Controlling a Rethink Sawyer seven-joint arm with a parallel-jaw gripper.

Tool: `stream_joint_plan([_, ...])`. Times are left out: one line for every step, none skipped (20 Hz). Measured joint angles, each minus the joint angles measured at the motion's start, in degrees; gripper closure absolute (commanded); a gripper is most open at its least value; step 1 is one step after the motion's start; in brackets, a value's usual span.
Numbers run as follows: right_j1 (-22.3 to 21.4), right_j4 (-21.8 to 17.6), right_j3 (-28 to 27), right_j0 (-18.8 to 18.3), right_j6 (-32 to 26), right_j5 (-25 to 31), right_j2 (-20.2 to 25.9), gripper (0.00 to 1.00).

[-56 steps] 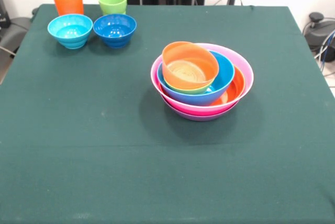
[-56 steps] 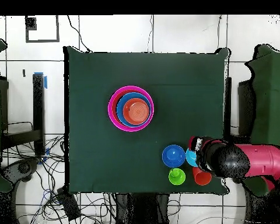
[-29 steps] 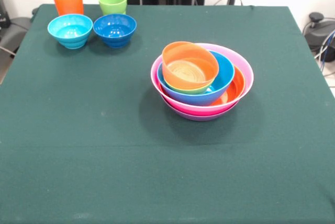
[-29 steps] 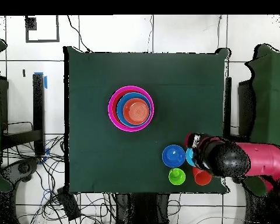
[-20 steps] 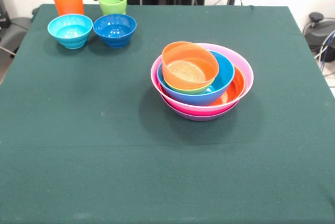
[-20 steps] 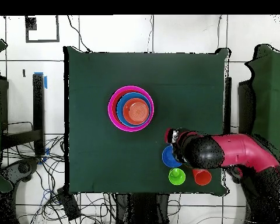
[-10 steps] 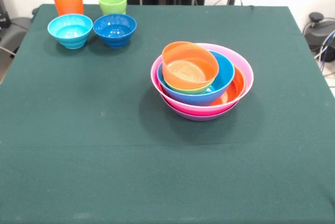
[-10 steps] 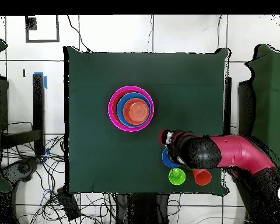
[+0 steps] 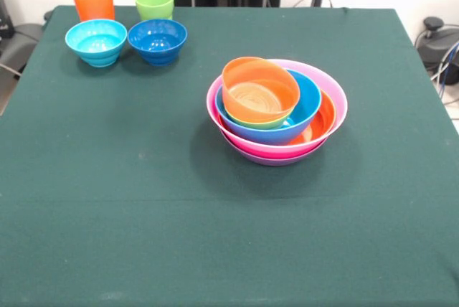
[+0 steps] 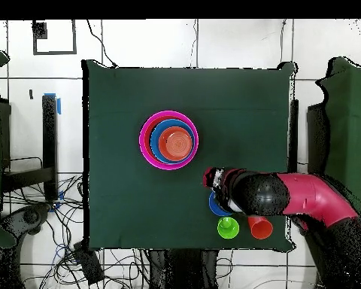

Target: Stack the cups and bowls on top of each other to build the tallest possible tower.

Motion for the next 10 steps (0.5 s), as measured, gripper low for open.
stream_joint_plan([0.02,0.13,0.00,-0.01,0.00,0.32,-0.01,0.00])
stream_joint_plan([0.08,0.49,0.00,-0.01,0.00,0.92,-0.01,0.00])
stream_joint_plan([0.16,0.81,0.00,-0.01,0.00,1.12,0.00,0.00])
stream_joint_plan([0.28,1.12,0.00,-0.01,0.00,1.15,0.00,0.00])
stream_joint_plan([0.38,1.28,-0.01,-0.01,0.00,1.15,-0.01,0.00])
stream_joint_plan([0.49,1.27,-0.02,0.00,0.00,1.17,-0.02,0.00])
stream_joint_plan([0.65,1.22,-0.07,0.01,0.00,1.17,-0.08,0.00])
stream_joint_plan([0.78,1.16,-0.16,0.01,0.00,1.15,-0.15,0.00])
stream_joint_plan([1.05,0.97,-0.36,-0.02,0.00,1.15,-0.26,0.00])
stream_joint_plan([1.44,0.62,-0.73,-0.11,0.00,1.15,-0.38,0.00])
